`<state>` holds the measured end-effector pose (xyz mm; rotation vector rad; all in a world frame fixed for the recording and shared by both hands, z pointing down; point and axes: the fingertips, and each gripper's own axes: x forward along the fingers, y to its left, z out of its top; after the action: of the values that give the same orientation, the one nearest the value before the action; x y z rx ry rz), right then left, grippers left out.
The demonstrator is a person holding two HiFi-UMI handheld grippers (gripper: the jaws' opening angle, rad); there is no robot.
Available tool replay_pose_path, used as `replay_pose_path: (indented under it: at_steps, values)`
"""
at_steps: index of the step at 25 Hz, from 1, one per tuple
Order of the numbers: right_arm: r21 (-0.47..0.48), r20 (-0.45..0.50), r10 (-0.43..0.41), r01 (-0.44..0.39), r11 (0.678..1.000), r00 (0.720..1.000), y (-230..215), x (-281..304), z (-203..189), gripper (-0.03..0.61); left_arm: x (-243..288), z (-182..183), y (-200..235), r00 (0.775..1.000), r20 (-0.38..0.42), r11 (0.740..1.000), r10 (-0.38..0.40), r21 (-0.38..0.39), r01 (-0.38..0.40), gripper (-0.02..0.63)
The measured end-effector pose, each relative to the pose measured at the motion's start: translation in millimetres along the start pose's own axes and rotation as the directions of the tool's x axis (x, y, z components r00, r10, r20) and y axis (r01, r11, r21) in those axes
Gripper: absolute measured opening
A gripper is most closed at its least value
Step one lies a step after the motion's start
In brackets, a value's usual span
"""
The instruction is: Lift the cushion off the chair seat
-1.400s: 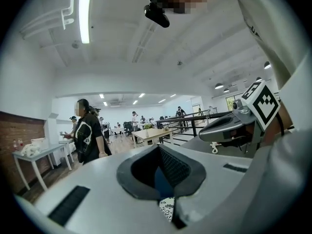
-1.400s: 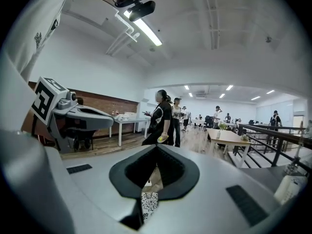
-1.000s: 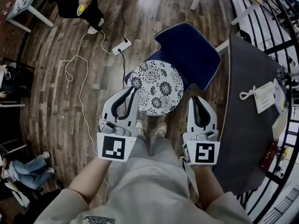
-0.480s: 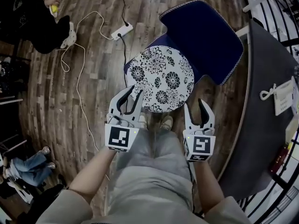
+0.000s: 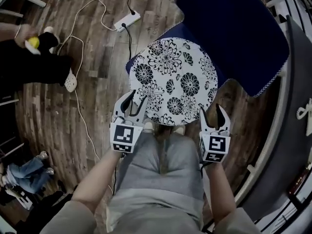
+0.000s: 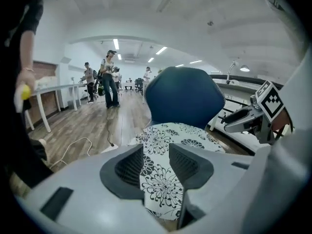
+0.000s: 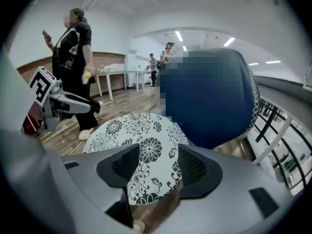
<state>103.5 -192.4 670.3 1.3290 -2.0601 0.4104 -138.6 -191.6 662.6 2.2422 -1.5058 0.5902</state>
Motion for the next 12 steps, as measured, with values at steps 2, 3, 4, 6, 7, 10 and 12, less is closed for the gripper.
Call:
replay_pose_path:
  at_steps: [2, 3, 4, 6, 7, 10, 12]
  values:
    - [-0.002, -0.023, 0.017, -0.017, 1.0, 1.0, -3, 20, -17, 0.238, 19, -29, 7, 0.999, -0.041, 0.999, -0.003, -0.041, 0.001, 0.147]
    - [-0.006, -0.033, 0.022, -0.022, 1.0, 0.999, -4, 30, -26, 0.246, 28, -43, 11, 0.998, -0.059, 0.998, -0.003, -0.061, -0.001, 0.151]
    - [-0.004, -0.041, 0.024, -0.025, 1.0, 0.999, -5, 41, -34, 0.249, 35, -55, 16, 0.997, -0.074, 0.997, 0.002, -0.08, -0.008, 0.154]
    - [0.054, -0.055, 0.024, -0.021, 0.998, 0.998, -9, 58, -50, 0.25, 46, -77, 28, 0.994, -0.105, 0.993, 0.025, -0.111, -0.036, 0.167]
    - [0.102, -0.064, 0.02, -0.014, 0.995, 0.998, -13, 65, -59, 0.25, 50, -86, 34, 0.992, -0.121, 0.991, 0.037, -0.124, -0.052, 0.17]
    - [0.183, -0.1, -0.013, 0.031, 0.983, 0.995, -26, 79, -83, 0.255, 60, -109, 45, 0.984, -0.163, 0.984, 0.067, -0.154, -0.092, 0.179]
    - [0.198, -0.122, -0.027, 0.051, 0.979, 0.992, -30, 86, -94, 0.258, 62, -118, 55, 0.98, -0.18, 0.976, 0.084, -0.182, -0.118, 0.185]
